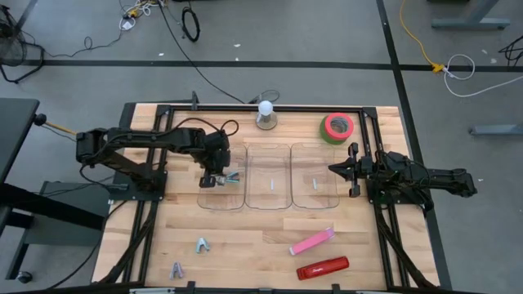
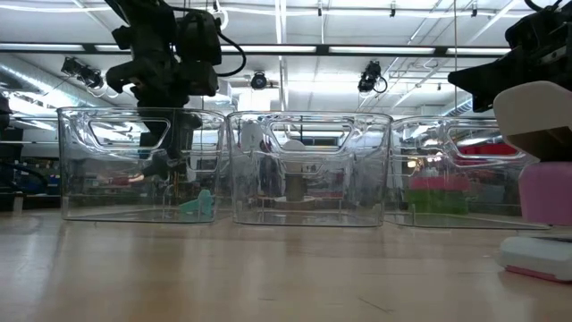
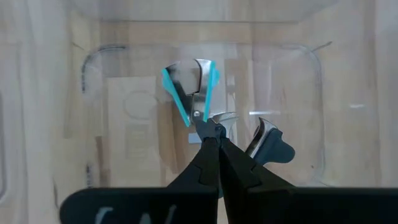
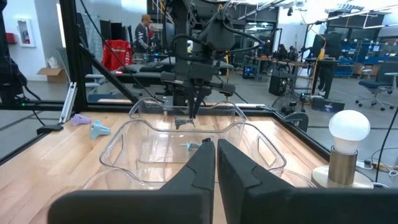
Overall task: Pick and place Stapler, Stapler remover, tape
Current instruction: Put the black staple remover into the left transparent bin, then put the blue staple remover into the left transparent bin
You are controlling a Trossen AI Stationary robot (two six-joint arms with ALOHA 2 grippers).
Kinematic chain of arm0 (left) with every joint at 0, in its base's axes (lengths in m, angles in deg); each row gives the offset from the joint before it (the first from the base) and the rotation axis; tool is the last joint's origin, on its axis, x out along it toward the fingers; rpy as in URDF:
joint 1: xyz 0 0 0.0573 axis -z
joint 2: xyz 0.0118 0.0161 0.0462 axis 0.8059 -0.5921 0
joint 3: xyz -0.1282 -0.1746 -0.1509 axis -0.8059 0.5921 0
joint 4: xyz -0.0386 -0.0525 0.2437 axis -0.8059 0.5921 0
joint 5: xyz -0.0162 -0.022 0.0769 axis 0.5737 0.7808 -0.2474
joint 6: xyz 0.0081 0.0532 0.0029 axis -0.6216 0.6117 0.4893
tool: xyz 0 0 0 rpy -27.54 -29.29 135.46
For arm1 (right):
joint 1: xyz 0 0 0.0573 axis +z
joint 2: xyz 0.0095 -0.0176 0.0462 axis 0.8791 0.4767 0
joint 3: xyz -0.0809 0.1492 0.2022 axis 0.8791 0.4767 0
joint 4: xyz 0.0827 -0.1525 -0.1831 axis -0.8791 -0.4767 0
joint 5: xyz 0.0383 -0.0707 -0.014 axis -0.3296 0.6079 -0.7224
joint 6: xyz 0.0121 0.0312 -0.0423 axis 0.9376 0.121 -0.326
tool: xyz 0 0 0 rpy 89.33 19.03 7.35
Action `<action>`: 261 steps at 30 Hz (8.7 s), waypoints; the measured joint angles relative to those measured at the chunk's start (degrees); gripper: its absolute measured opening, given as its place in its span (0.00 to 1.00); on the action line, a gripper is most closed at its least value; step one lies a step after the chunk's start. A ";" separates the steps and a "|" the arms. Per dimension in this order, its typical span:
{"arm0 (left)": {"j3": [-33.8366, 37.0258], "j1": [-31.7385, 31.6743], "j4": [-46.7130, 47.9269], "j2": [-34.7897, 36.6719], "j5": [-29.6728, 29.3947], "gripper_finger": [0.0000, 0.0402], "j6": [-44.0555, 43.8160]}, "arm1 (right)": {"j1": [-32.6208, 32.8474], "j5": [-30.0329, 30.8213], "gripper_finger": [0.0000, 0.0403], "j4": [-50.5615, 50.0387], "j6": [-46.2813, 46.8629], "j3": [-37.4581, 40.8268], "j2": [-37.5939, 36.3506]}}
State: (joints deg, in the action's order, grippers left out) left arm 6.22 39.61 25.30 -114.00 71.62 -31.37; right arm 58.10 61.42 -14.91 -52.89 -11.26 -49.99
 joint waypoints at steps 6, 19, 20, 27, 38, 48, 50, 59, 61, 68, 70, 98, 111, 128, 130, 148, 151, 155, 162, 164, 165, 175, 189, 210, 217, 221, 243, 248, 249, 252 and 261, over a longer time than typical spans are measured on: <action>0.00 0.00 0.43 0.00 0.33 0.03 -0.01 | 0.00 0.00 0.05 0.00 -0.01 0.01 0.00; 0.00 0.11 1.01 0.00 0.33 0.14 -0.52 | -0.01 -0.01 0.05 0.00 0.00 0.01 0.00; -0.02 0.11 1.01 0.00 0.33 0.16 -0.52 | -0.01 -0.01 0.05 0.00 0.00 0.01 0.00; -0.02 0.13 0.99 0.00 0.02 0.30 -1.19 | -0.01 0.00 0.05 0.00 0.00 0.00 0.00; -5.89 0.13 6.52 0.00 -1.41 0.40 -2.37 | 0.01 0.00 0.05 0.00 -0.01 0.00 0.00; -18.28 2.68 15.22 0.00 -1.40 0.40 -2.45 | 0.00 0.00 0.05 0.00 0.01 0.01 0.00; -20.02 3.51 15.61 0.00 -1.40 0.40 -2.46 | 0.01 -0.01 0.05 0.00 0.01 0.01 0.00; -26.32 8.62 17.97 0.00 -1.38 0.40 -2.01 | 0.01 0.00 0.05 0.01 0.00 0.01 0.00; -27.29 9.70 18.81 0.00 -1.38 0.38 -1.99 | 0.00 0.00 0.05 0.00 -0.01 0.00 0.00; -28.00 13.59 20.88 0.02 -1.38 0.25 -2.03 | 0.00 -0.02 0.05 0.00 0.00 0.01 0.00; -28.00 14.65 21.68 0.02 -1.38 0.20 -2.02 | 0.00 0.00 0.05 0.00 0.00 0.01 0.00; -27.96 32.05 26.42 0.56 -1.20 0.01 0.87 | -0.01 -0.01 0.05 0.02 0.01 0.00 0.00; -27.96 46.10 28.08 0.50 -0.05 0.00 5.53 | 0.00 0.00 0.05 0.00 0.00 0.00 0.00; -26.25 53.82 23.85 -0.58 -2.49 0.00 9.24 | 0.01 -0.02 0.05 0.00 0.01 0.00 0.00; -26.25 54.60 22.96 -0.65 -3.72 0.00 8.98 | 0.00 0.00 0.05 0.00 0.01 0.00 0.00; -26.25 63.23 16.49 -0.75 -10.04 0.00 3.98 | 0.01 -0.01 0.05 0.00 0.01 0.00 0.00; -26.25 64.28 15.81 -0.76 -10.15 0.00 4.00 | 0.00 0.00 0.05 0.00 0.00 0.01 0.00; -26.27 64.85 15.97 -1.69 -10.32 0.00 3.77 | 0.01 0.00 0.05 0.00 0.00 0.00 0.00; -26.27 64.10 15.98 -5.47 -10.47 0.00 2.99 | -0.01 -0.01 0.05 0.00 0.00 0.00 0.00; -26.27 63.71 15.93 -6.25 -10.47 0.00 3.02 | -0.01 0.00 0.05 0.00 0.01 0.00 0.00; -26.27 63.59 15.97 -6.63 -10.47 0.00 3.24 | -0.01 0.00 0.05 0.00 0.01 0.02 0.00; -16.27 63.38 6.39 -6.73 -10.23 0.00 6.19 | 0.00 0.00 0.05 0.02 -0.01 0.00 0.00; -2.94 62.80 -6.49 -2.38 -10.48 0.00 9.20 | 0.00 0.00 0.05 0.02 0.00 0.00 0.00; 9.53 60.74 -18.34 0.52 -9.79 0.00 10.71 | 0.00 0.00 0.05 0.00 0.01 0.01 0.00; 10.43 60.74 -19.91 0.52 -9.79 0.00 10.69 | -0.01 0.00 0.05 0.00 -0.01 0.00 0.00; 10.43 60.74 -20.04 0.52 -9.77 0.00 10.69 | 0.01 0.00 0.05 0.00 0.01 0.01 0.00; 10.43 60.74 -20.06 0.50 -8.68 0.32 10.46 | 0.00 -0.02 0.05 0.00 0.01 0.00 0.00; 10.43 60.74 -20.09 0.33 -8.69 0.35 10.47 | 0.01 -0.02 0.05 0.00 0.01 0.00 0.00; 10.43 60.74 -20.06 0.32 -8.69 0.35 10.47 | 0.01 0.00 0.05 0.00 0.01 0.00 0.00; 10.43 60.74 -20.13 0.31 -8.70 0.34 10.47 | 0.01 0.00 0.05 0.00 0.01 0.02 0.00; 10.43 60.78 -20.59 -2.24 -9.20 0.31 10.47 | 0.00 0.00 0.05 -0.01 0.01 0.00 0.00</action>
State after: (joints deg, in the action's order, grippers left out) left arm 16.65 100.39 4.71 -116.24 62.41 -20.90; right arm 58.09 61.42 -14.92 -52.89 -11.27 -49.99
